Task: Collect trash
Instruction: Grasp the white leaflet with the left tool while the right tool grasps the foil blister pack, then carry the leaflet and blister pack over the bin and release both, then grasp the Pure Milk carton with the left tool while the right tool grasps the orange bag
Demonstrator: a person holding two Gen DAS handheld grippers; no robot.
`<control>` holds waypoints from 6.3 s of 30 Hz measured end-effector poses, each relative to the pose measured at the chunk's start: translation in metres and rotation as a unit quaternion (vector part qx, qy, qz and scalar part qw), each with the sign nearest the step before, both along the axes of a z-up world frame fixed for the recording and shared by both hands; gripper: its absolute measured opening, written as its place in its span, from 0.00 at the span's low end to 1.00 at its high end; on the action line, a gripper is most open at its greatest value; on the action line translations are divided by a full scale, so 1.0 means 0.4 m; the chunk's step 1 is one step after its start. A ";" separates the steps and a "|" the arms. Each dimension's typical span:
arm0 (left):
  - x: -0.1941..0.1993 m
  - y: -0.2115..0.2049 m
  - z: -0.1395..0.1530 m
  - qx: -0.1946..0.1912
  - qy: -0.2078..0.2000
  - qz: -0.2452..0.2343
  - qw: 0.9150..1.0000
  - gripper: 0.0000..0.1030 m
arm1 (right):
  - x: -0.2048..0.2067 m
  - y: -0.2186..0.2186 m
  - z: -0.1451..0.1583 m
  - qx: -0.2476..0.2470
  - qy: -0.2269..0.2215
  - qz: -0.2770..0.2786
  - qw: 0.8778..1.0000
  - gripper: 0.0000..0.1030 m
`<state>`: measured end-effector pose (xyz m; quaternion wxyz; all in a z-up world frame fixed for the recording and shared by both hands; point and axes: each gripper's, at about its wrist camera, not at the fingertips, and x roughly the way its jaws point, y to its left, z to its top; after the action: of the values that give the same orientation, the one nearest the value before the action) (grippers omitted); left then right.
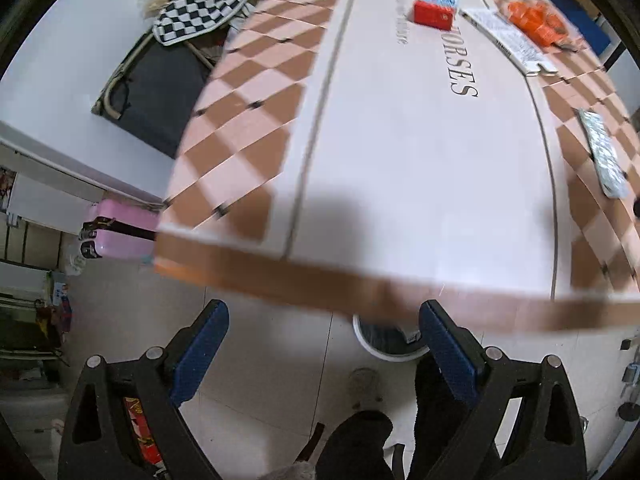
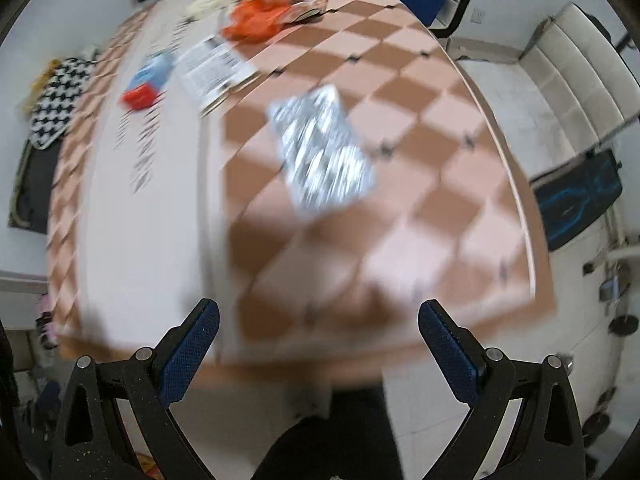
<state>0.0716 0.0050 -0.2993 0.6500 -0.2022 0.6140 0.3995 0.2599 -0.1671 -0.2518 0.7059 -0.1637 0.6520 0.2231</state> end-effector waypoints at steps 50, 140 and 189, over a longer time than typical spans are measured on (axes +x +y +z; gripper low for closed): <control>0.671 0.198 -0.017 -0.090 -0.046 -0.010 0.995 0.71 | 0.626 0.283 -0.159 -0.060 0.019 0.048 0.997 0.65; -0.269 -0.120 -0.687 -0.132 0.002 -0.060 0.990 0.94 | -0.524 -0.162 -0.895 -0.054 0.075 0.058 0.994 1.00; 0.462 0.396 0.131 -0.023 -0.074 -0.043 0.996 0.94 | 0.430 0.378 0.078 0.087 0.024 -0.020 0.996 1.00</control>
<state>0.2563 0.1633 -0.2469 0.7054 -0.2199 0.5812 0.3410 0.4318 -0.0161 -0.2208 0.7060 -0.0834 0.6501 0.2683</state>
